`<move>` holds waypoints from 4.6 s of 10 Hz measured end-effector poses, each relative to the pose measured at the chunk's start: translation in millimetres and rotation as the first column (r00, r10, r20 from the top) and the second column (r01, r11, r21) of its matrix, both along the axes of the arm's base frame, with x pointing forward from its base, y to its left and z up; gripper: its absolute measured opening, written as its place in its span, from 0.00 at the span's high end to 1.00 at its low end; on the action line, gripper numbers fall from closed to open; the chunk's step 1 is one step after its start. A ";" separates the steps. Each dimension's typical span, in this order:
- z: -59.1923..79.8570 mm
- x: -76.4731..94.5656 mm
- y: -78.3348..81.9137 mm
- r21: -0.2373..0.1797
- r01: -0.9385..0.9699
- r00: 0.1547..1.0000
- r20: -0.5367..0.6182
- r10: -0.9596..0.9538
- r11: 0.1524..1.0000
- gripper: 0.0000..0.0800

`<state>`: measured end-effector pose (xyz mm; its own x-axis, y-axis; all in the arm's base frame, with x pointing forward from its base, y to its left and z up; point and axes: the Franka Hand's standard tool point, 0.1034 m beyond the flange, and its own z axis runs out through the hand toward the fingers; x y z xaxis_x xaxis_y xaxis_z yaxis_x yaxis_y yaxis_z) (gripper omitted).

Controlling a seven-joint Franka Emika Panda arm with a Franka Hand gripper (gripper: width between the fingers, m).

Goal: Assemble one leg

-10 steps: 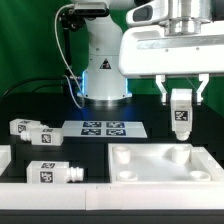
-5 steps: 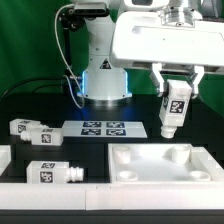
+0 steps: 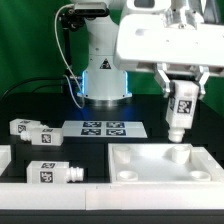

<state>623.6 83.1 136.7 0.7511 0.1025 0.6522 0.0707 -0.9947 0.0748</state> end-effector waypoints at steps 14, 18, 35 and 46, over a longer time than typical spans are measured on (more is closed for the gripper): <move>-30.2 27.7 22.6 0.056 0.024 0.999 -0.038 -0.022 0.998 0.64; -38.2 21.9 34.7 0.060 0.022 0.999 -0.049 -0.019 0.998 0.64; -55.2 11.8 31.9 0.049 0.026 0.997 -0.076 -0.022 0.998 0.31; -56.9 8.1 27.4 0.066 0.183 0.712 -0.696 -0.086 0.981 0.19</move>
Offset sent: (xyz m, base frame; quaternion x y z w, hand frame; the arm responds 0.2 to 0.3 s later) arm 0.0000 0.0000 0.0000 0.0000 0.0000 0.0000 1.0000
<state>631.7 110.5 79.8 0.9957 -0.0779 -0.0503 -0.0810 -0.9948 -0.0618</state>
